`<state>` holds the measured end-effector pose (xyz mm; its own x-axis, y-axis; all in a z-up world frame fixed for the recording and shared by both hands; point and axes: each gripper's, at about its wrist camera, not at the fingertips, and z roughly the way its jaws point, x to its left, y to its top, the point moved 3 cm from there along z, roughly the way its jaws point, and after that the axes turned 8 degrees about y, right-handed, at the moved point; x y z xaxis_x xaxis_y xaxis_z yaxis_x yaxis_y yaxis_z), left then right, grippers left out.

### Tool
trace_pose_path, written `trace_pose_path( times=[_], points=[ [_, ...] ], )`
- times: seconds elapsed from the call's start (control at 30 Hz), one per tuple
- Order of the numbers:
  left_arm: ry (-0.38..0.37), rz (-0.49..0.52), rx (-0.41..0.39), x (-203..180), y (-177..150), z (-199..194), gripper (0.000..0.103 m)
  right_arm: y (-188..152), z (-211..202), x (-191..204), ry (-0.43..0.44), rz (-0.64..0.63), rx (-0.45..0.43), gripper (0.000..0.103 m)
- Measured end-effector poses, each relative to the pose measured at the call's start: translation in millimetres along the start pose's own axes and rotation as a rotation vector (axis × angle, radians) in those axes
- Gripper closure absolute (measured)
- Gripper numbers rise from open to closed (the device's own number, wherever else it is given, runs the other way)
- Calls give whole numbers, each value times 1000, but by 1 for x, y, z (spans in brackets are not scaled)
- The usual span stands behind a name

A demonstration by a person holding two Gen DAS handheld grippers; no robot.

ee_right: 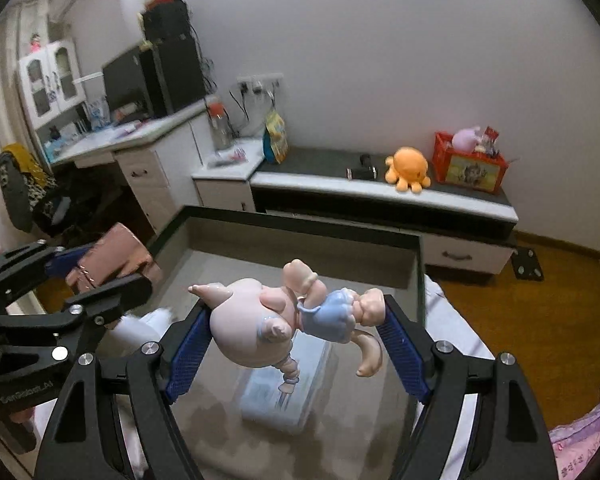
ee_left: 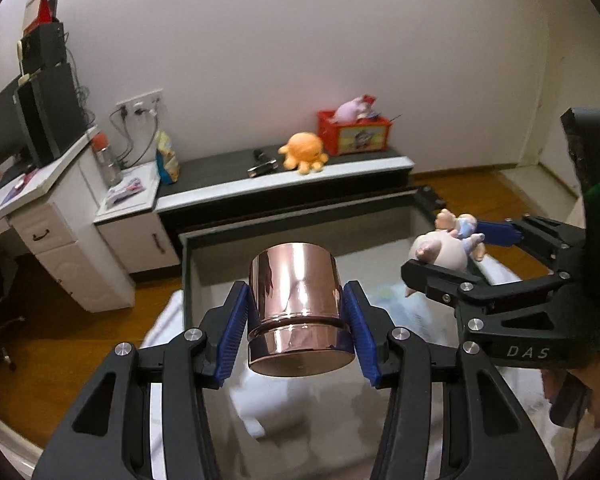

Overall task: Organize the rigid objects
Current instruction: 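Lower the cup and pig figurine into the pink box and open both grippers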

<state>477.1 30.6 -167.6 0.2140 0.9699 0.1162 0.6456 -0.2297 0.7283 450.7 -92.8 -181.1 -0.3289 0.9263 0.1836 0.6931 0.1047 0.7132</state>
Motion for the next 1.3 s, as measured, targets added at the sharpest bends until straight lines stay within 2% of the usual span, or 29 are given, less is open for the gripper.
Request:
trace_pose_path(
  times=[0.13,0.3,0.5,0.6,0.7,0.77,0.8,0.83,0.9,1.03,1.2,1.23,1.3],
  points=[
    [-18,-7,80,8,4,38,54,12,35,-7,-20,6,71,22],
    [-4,-11,154,14,1,74,54,18,69,-19,-35,37,161,22],
    [21,-19,216,21,-11,95,53,13,92,-22,-49,39,279,22],
    [22,-33,241,23,-15,99,53,16,94,-22,-56,36,291,21],
    [32,-33,213,24,-12,95,49,20,92,-22,-64,33,280,21],
    [51,-39,187,27,-11,88,36,25,87,-21,-73,35,245,20],
    [53,-44,179,28,-10,85,22,26,83,-21,-78,35,225,19],
    [50,-52,164,30,-10,81,15,28,79,-21,-78,40,211,17],
    [56,-59,133,32,-9,70,14,29,69,-19,-47,55,184,17],
    [68,-82,75,36,-11,40,5,29,43,-10,-44,40,127,15],
    [71,-77,-25,34,-17,-9,0,22,-1,7,-28,25,25,4],
    [84,-76,-43,33,-19,-18,0,20,-11,9,-33,23,3,0],
    [133,-74,-102,29,-25,-45,0,14,-31,16,-14,17,-42,0]
  ],
)
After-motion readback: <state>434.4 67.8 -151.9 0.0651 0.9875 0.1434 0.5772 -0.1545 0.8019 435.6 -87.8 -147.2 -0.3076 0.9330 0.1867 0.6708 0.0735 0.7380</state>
